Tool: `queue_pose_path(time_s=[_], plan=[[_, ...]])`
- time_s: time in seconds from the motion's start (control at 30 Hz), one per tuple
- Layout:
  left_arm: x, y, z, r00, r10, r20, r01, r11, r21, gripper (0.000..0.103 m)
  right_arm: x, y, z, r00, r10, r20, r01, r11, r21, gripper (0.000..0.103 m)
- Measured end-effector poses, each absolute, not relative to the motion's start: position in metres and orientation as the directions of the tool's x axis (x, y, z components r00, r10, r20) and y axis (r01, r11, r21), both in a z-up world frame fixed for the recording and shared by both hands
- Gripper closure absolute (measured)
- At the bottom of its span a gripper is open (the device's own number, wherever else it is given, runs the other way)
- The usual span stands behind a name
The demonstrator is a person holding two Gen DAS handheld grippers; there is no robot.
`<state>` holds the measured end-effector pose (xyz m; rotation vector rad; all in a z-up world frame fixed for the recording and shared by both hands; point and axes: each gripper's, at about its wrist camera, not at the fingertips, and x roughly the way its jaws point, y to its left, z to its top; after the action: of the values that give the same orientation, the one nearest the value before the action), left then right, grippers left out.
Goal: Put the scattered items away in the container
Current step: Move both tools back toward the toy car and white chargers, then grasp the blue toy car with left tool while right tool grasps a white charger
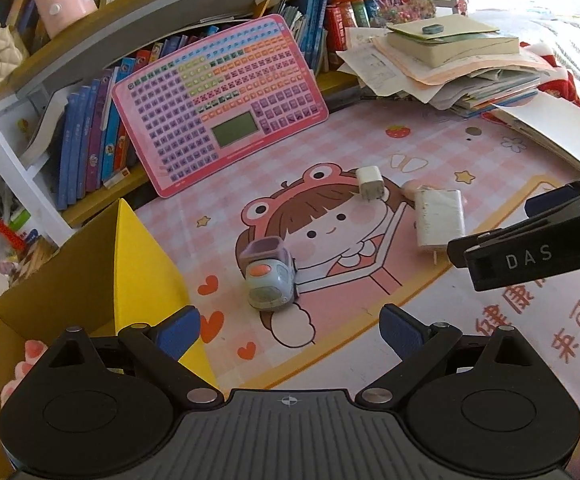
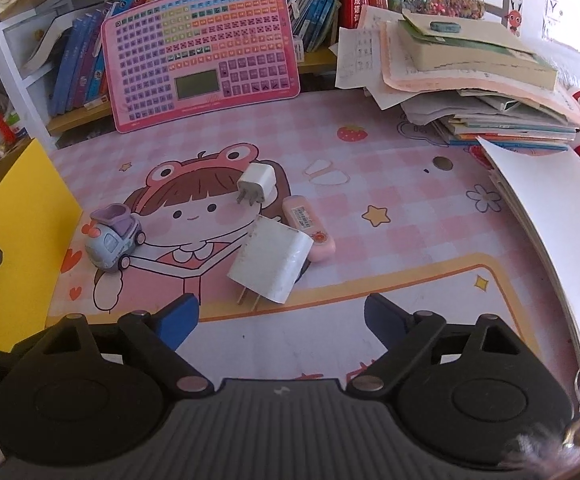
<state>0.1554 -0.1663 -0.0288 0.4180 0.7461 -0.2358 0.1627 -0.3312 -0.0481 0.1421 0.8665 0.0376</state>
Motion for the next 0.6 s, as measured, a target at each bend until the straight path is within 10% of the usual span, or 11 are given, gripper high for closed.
queue_pose_path(time_s=[0.6], plan=[[0.198, -0.173, -0.053, 0.717, 0.002, -0.697, 0.325, 0.884, 0.337, 0.01, 0.197, -0.33, -0.067, 0.606, 0.114, -0.787, 0.059, 0.981, 0.187, 0.021]])
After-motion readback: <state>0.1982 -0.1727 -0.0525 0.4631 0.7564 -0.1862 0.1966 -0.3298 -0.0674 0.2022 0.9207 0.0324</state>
